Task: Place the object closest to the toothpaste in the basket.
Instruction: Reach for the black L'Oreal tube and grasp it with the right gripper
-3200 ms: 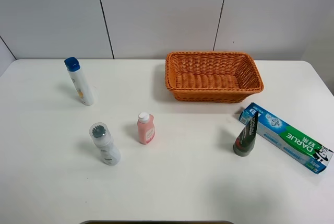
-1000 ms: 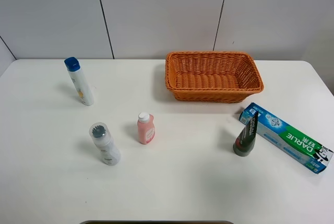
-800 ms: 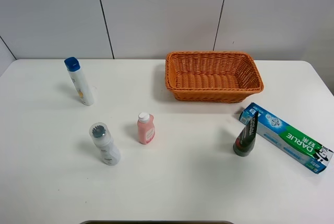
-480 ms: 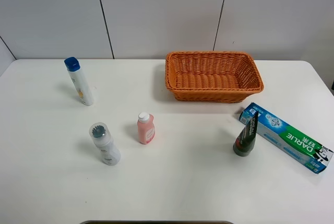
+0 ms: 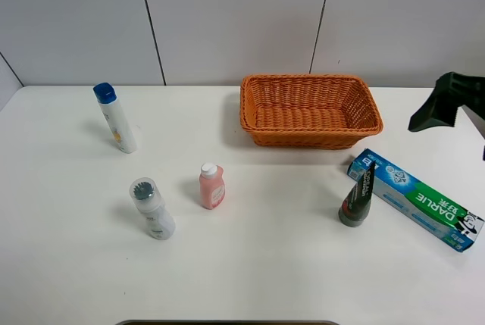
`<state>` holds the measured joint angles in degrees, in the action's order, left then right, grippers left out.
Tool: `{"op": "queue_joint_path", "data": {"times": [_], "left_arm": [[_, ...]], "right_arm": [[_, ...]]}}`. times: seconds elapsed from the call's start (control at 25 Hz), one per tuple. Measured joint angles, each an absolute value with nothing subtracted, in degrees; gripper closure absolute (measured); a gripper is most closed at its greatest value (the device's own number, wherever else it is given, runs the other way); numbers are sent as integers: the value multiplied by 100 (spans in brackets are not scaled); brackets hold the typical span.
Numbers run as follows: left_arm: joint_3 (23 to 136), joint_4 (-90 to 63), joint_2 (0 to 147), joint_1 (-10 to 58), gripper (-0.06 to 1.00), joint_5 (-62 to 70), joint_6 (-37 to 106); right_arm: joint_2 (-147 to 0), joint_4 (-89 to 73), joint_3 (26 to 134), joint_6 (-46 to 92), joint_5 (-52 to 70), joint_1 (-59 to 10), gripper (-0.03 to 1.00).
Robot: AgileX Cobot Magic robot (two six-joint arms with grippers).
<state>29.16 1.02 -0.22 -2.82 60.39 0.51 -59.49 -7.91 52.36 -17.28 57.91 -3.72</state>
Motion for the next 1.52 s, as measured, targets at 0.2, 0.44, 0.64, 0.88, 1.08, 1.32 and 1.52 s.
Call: {"op": "queue_joint_path", "data": {"times": [0.2, 0.44, 0.64, 0.88, 1.08, 1.32, 1.52], "left_arm": [[2916, 102, -22, -282, 0, 6039, 51], [2916, 102, -22, -282, 0, 6039, 51], [2916, 102, -22, -282, 0, 6039, 51], [2916, 91, -22, -282, 0, 6039, 51], [2916, 91, -22, -282, 0, 6039, 51], [2916, 97, -22, -282, 0, 6039, 51], [2916, 97, -22, -282, 0, 6039, 51]], "right_arm": [[-6518, -813, 5236, -2173, 5535, -715, -2], [-7190, -817, 5240, -2327, 5374, -978, -2], [-7809, -817, 5240, -2414, 5222, -1227, -2], [-8408, -633, 5240, -2431, 5073, -1397, -2], [-8828, -564, 5240, -2480, 4986, -1398, -2], [-9135, -471, 5240, -2562, 4857, -1398, -2], [-9474, -471, 5240, -2566, 4679, -1404, -2]]}}
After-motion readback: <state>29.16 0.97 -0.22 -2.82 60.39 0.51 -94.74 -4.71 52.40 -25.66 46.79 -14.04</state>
